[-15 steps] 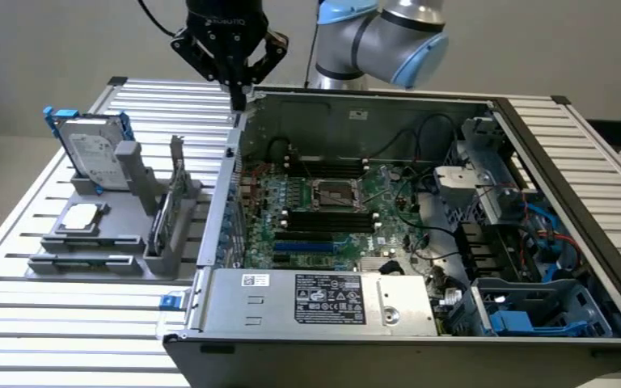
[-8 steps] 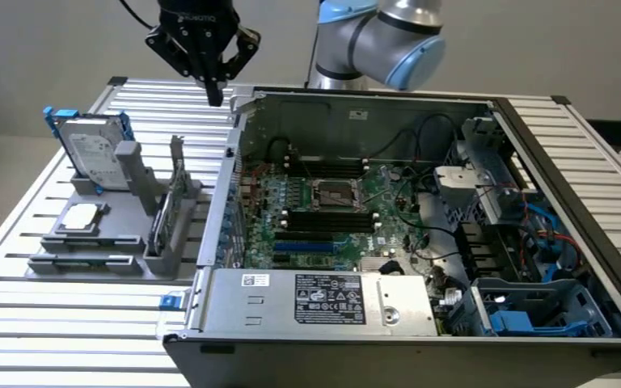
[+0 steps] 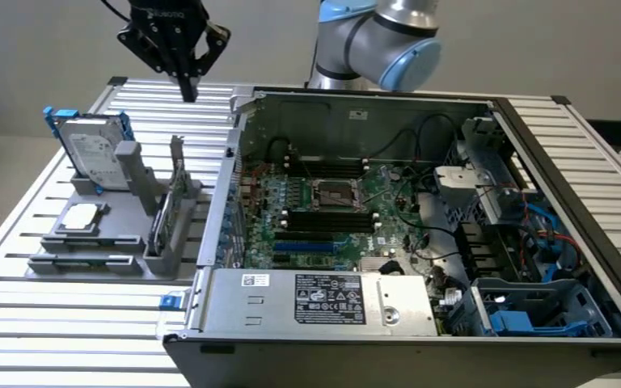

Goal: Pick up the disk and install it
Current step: 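Reach for the disk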

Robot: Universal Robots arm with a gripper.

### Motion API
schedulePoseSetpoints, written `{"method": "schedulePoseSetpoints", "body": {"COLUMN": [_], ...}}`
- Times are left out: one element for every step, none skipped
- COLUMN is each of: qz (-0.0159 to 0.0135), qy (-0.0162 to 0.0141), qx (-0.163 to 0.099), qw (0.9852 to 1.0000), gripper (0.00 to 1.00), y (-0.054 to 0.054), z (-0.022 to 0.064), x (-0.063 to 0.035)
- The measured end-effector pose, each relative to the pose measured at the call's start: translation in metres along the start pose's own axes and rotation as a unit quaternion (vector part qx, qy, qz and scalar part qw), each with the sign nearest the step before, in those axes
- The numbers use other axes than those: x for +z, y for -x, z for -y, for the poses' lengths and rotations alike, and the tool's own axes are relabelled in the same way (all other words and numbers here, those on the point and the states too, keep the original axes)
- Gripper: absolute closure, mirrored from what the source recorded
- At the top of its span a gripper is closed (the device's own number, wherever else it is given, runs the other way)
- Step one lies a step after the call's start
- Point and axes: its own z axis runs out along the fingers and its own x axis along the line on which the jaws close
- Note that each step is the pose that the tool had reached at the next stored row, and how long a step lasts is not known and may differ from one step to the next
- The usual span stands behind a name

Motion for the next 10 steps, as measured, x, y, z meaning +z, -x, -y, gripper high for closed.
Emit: {"method": "schedulePoseSetpoints", "body": {"qz": [0.0001, 0.0001, 0.0002, 0.0002, 0.0002, 0.0002, 0.0, -0.0002, -0.0006, -0.0011], "qy": [-0.0007, -0.0014, -0.0021, -0.0029, -0.0035, -0.0042, -0.0049, -0.0055, -0.0061, -0.0067], "qx": [0.0, 0.0, 0.0, 0.0, 0.0, 0.0, 0.0, 0.0, 0.0, 0.0], "qw": [1.0, 1.0, 1.0, 1.0, 1.0, 1.0, 1.0, 1.0, 1.0, 1.0], "gripper": [0.89, 0.89, 0.89, 0.89, 0.89, 0.89, 0.89, 0.89, 0.89, 0.89], "y": [-0.005, -0.009, -0.014, -0.019, -0.023, -0.028, -0.033, -0.037, -0.042, -0.046], "z": [-0.0015, -0.003, -0.0044, -0.0058, -0.0071, -0.0083, -0.0096, -0.0106, -0.0116, -0.0125], "x": [0.0004, 0.0008, 0.0011, 0.0014, 0.0017, 0.0019, 0.0022, 0.0024, 0.0026, 0.0028]}}
